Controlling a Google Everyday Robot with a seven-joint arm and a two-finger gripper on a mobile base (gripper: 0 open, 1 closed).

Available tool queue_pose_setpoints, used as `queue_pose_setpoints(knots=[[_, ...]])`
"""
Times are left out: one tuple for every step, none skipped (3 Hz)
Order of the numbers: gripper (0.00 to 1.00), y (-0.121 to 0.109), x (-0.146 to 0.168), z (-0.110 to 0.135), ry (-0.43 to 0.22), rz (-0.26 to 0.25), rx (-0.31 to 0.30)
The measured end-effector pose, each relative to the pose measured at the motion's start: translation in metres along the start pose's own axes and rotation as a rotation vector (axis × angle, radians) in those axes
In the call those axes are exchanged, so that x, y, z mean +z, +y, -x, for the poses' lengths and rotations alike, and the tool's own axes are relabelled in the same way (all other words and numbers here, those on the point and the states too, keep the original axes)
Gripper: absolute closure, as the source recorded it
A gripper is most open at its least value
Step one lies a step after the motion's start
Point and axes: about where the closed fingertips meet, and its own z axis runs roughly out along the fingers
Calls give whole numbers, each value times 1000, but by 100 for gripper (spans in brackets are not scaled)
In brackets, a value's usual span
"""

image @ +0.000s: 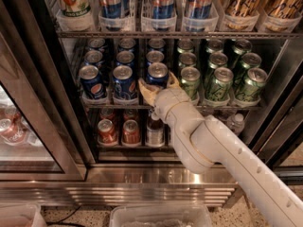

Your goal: Pick pepsi can from middle shelf of fridge

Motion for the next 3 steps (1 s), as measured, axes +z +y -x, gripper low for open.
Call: queue_pose_setpoints(knots=[[100, 0, -8, 21, -48, 16, -11], [100, 2, -16, 36, -83, 33, -19], [100, 7, -26, 44, -100, 66, -39]])
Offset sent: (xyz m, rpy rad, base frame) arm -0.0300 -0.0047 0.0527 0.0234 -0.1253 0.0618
